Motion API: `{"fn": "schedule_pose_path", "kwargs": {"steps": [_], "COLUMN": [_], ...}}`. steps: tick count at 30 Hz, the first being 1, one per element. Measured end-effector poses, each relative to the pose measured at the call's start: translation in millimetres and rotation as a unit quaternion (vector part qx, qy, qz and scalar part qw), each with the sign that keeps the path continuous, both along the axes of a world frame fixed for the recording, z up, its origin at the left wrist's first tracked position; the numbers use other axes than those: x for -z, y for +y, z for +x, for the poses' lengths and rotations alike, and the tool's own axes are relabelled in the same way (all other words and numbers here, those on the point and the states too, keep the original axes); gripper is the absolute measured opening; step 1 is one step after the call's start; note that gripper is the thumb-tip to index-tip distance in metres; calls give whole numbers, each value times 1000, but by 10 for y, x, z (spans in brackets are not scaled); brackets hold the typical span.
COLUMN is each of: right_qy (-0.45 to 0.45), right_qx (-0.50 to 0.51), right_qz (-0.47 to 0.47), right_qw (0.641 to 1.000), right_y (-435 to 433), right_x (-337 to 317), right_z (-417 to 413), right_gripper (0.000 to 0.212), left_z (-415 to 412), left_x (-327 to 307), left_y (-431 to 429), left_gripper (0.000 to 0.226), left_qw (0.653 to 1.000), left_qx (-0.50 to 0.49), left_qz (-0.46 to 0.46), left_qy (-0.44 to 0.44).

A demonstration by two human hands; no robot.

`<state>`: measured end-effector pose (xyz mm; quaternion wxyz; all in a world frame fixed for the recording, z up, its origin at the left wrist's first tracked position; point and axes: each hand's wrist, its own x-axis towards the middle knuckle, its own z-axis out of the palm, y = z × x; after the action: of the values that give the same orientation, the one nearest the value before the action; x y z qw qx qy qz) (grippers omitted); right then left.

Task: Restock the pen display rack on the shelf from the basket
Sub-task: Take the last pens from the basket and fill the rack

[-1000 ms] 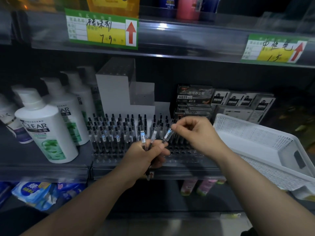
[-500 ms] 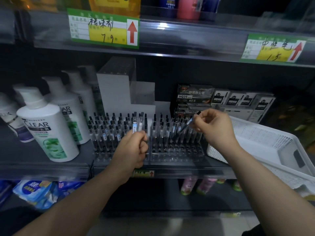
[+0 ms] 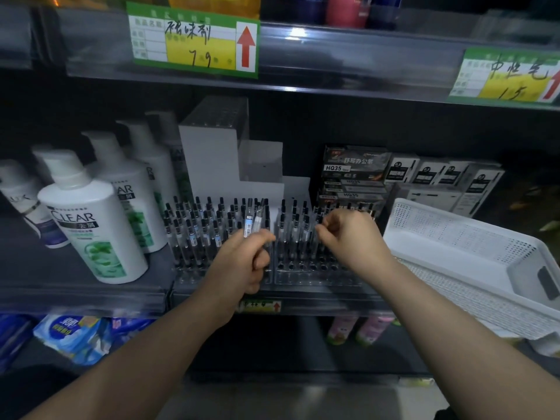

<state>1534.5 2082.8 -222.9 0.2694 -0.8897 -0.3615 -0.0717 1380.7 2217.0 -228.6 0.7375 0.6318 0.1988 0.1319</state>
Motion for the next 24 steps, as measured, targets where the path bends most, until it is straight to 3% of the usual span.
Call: {"fn": "schedule_pose_path", "kwargs": {"steps": [3, 8, 14, 18, 24], "right_qy": [6, 9, -13, 117, 263], "right_qx": [1, -4, -3, -66, -123], "right_qz": [-6, -23, 22, 141, 195], "right_qw": [1000, 1000, 1000, 981, 937], "right_y": [5, -38, -148, -162, -131], "right_x": [-7, -7, -151, -278, -341], "right_z": [21, 21, -20, -143, -198], "right_gripper": [25, 23, 13, 7, 12], "left_z": [10, -1, 19, 71, 136], "left_x": [7, 71, 60, 90, 128], "left_y": [-6, -9, -49, -118, -238], "left_gripper": [14, 24, 29, 22, 18], "left_qw": [1000, 997, 999, 999, 996], "left_qx": [-9, -11, 13, 29, 80], "left_qz": [-2, 78, 45, 41, 48], "left_qy": [8, 5, -2, -4, -5]}}
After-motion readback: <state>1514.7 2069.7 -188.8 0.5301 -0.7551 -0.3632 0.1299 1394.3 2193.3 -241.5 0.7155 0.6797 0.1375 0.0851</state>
